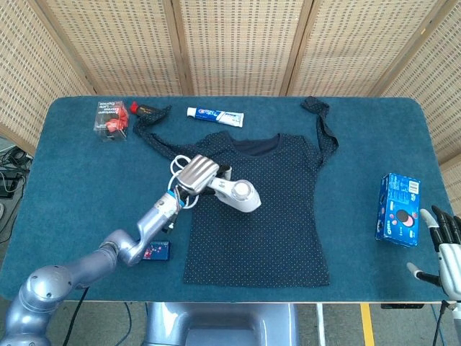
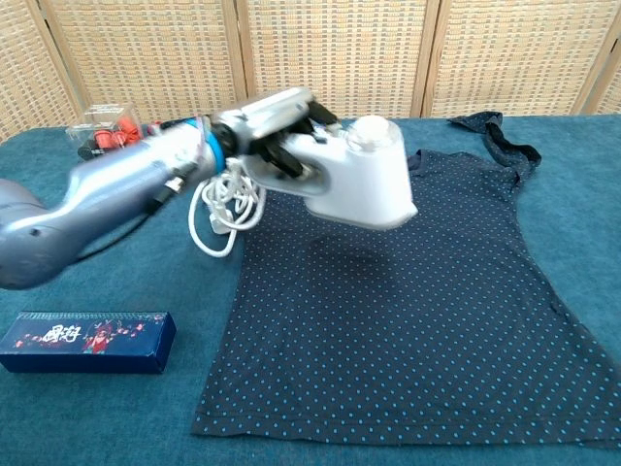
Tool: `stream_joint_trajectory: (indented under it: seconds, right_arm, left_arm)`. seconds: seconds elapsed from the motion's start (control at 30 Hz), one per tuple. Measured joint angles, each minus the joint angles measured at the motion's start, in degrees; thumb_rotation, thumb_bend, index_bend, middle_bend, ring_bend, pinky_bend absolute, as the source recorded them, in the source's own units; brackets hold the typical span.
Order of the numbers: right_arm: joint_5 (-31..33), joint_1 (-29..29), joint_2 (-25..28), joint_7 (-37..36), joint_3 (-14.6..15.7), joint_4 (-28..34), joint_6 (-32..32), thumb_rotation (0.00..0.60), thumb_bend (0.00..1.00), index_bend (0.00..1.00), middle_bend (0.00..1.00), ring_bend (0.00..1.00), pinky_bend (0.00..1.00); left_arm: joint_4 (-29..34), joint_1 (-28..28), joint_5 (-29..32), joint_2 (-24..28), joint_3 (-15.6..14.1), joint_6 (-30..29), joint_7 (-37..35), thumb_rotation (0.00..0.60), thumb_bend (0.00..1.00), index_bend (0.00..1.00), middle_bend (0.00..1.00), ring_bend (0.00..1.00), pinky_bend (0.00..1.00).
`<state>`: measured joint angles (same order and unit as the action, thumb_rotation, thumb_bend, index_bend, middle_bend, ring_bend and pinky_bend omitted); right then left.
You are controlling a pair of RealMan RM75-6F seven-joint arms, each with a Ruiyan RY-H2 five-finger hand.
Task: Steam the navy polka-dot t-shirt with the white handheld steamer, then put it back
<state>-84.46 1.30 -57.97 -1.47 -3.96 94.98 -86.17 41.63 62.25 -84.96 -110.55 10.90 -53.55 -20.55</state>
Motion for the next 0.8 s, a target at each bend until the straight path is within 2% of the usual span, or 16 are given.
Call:
stream_joint_trajectory:
  seconds: [0.37, 0.53, 0.8]
  right_arm:
    - [0.73, 0.21, 0.28, -1.07, -0.20, -0.36, 0.77, 0.600, 0.00, 0.03, 0.00, 0.00, 0.00]
    - [0.63, 0.21, 0.46, -1.42, -0.21, -0.32, 0.72, 0.600, 0.00, 0.03, 0.00, 0.00, 0.00]
    - [0.75, 0.18, 0.59, -1.69, -0.27, -0.38, 0.70, 0.600, 0.00, 0.03, 0.00, 0.00, 0.00]
  left_arm:
    - [-9.71, 4.83, -0.27, -10.30, -0.12, 3.57, -0.73, 0.600, 0.75, 1.00, 0.87, 0.77, 0.86]
    - [-14.42, 5.83, -1.00, -14.34, -1.19, 4.32, -1.73, 0.600, 0.75, 1.00, 0.87, 0.77, 0.86]
    - [-19.81, 6.13, -3.02, -17.27, -4.11, 4.99, -3.16, 0.600, 0.75, 1.00, 0.87, 0.77, 0.86]
